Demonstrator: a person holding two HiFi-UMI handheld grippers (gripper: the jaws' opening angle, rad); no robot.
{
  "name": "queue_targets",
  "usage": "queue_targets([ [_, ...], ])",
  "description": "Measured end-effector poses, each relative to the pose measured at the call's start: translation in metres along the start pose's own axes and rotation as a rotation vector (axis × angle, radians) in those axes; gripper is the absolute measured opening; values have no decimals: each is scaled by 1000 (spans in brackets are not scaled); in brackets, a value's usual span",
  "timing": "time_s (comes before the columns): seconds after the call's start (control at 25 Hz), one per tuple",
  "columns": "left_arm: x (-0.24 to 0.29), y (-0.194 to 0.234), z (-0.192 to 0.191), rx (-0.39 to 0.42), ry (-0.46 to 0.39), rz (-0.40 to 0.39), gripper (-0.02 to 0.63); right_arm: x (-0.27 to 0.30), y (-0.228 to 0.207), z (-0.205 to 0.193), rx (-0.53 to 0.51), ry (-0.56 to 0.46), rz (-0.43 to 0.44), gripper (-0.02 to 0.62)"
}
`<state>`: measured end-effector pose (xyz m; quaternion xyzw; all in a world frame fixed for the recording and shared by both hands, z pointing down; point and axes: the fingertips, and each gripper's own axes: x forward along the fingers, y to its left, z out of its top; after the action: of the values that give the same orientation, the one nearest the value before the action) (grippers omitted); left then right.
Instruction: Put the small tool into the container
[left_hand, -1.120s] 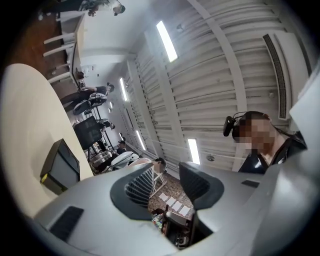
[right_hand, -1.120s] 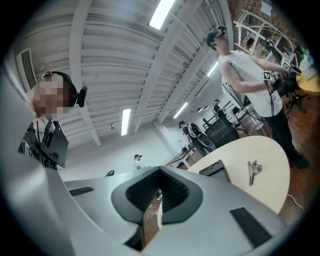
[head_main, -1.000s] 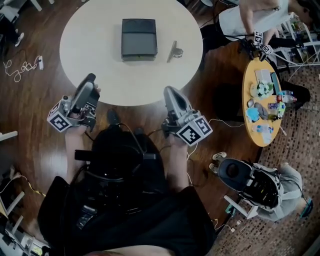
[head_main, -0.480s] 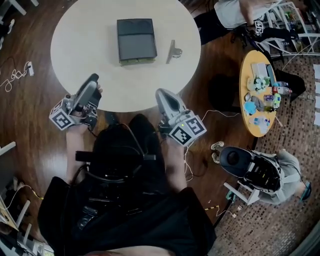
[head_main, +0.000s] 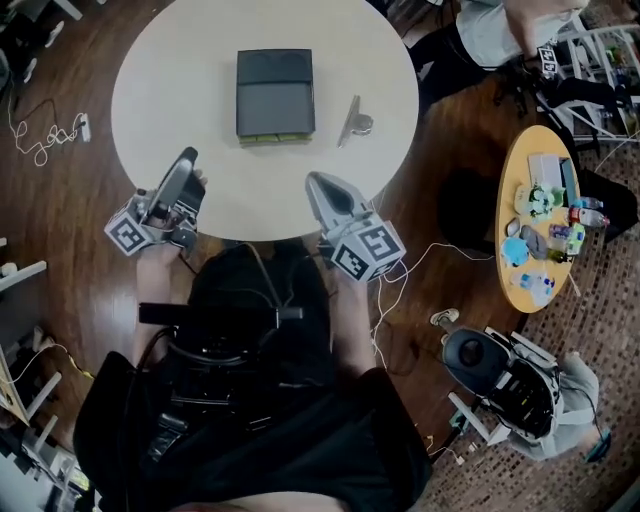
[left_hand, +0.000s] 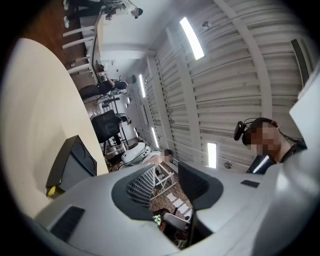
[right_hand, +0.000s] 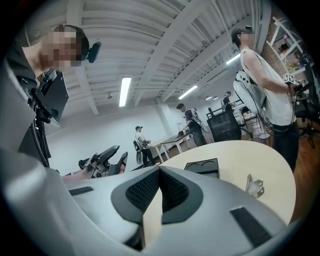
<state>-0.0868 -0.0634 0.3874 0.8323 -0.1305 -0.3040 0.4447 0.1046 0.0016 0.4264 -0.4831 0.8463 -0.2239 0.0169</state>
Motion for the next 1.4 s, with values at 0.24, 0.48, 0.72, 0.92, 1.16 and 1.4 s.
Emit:
queue_targets([
  [0.24,35,14,-15,66,1,49,140,16,-53,-8,-38,61,92,-18],
  [0.48,38,32,-32,64,-7,154,138,37,-62,-30,-87,167,230,-17],
  [0.72,37,70,-25,33,-2,206,138,63,-58,-41,-205,235,255,31],
  [0.92,43,110,-23,-18,19,215,138,70,-66,-58,-265,306,180,34],
  [1.16,51,150,-27,-78,51,226,138,74,-82,-89,-363,456,93,97],
  [1.4,47,197,-20,-100,54,265,138,91,-93,-122,-440,591,59,110],
])
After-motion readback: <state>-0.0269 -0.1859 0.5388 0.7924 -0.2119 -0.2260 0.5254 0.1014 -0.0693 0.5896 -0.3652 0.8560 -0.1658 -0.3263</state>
